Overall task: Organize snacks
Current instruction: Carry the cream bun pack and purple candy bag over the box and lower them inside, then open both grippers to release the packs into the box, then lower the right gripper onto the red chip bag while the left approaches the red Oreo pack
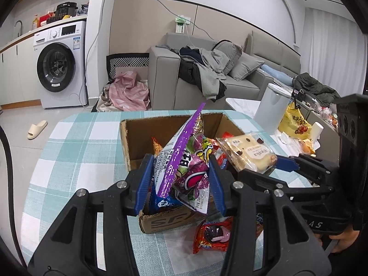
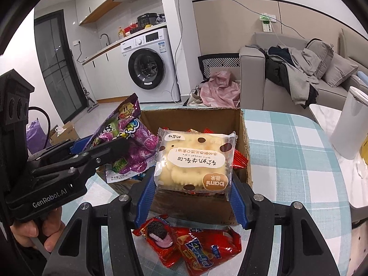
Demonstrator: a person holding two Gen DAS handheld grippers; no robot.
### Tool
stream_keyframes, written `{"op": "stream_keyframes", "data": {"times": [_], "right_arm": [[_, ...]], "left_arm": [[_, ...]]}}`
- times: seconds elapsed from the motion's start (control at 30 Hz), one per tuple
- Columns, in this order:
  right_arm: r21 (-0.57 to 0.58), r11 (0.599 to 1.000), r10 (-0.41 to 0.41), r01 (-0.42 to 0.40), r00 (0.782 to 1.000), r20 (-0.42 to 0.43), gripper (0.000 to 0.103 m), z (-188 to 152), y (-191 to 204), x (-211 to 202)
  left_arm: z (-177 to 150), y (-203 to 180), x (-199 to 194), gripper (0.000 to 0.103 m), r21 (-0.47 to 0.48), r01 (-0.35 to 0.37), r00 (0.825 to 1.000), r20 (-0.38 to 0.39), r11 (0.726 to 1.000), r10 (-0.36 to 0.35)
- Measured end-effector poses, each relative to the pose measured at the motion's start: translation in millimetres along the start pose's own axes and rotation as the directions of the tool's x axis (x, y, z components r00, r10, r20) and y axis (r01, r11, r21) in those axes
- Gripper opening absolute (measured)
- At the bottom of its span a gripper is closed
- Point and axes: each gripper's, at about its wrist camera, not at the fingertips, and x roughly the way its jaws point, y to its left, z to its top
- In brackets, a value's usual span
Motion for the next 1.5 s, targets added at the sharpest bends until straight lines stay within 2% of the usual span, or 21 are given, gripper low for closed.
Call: {"op": "stream_keyframes", "data": {"times": [0.17,0.53,0.83,0.9,1.0,1.07,1.17,1.33,1.4,1.43,1.5], "right_arm": [[-0.034,0.999,-0.036,0.036,0.999,-0.009,0.059,3,0,11],[-0.047,0.997,-0.056,0.055,0.998,-0.022,0.062,3,-4,22],[-0.045,0.998,-0.055,0.054,0.998,-0.013,0.069,-4,-4,11],[-0.05,0.998,-0.049,0.049,0.999,-0.006,0.074,-6,-4,7],[-0.06,0.997,-0.055,0.055,0.998,0.0,0.075,-8,-2,1],[-0.059,0.997,-0.055,0.055,0.998,0.004,0.078,-9,-1,-3],[-0.051,0.997,-0.061,0.062,0.998,0.013,0.087,-11,-1,-10],[-0.001,0.998,-0.065,0.065,0.997,0.036,0.097,-16,-12,-27],[0.035,0.997,-0.066,0.064,0.997,0.048,0.101,-20,-19,-35],[0.052,0.997,-0.06,0.058,0.997,0.05,0.101,-21,-22,-38],[0.084,0.996,-0.045,0.041,0.998,0.045,0.103,-22,-27,-44]], "left_arm": [[-4,-2,14,0.044,0.025,-0.008,1.0,-0.008,1.0,0.009],[-13,9,43,0.04,0.016,-0.015,0.997,-0.072,1.0,0.016],[-15,9,37,0.041,0.032,-0.029,0.997,-0.072,0.999,0.031],[-15,8,33,0.044,0.038,-0.033,0.997,-0.069,0.999,0.036],[-16,7,24,0.055,0.042,-0.034,0.997,-0.063,0.999,0.036],[-18,5,19,0.067,0.051,-0.042,0.997,-0.06,0.998,0.045],[-19,2,10,0.082,0.074,-0.07,0.996,-0.051,0.995,0.073],[-26,-2,-4,0.086,0.115,-0.082,0.995,-0.053,0.99,0.089],[-29,-4,-11,0.092,0.119,-0.084,0.995,-0.05,0.989,0.091],[-31,-4,-15,0.1,0.118,-0.086,0.995,-0.047,0.989,0.092],[-34,-4,-23,0.103,0.111,-0.088,0.995,-0.039,0.99,0.093]]}}
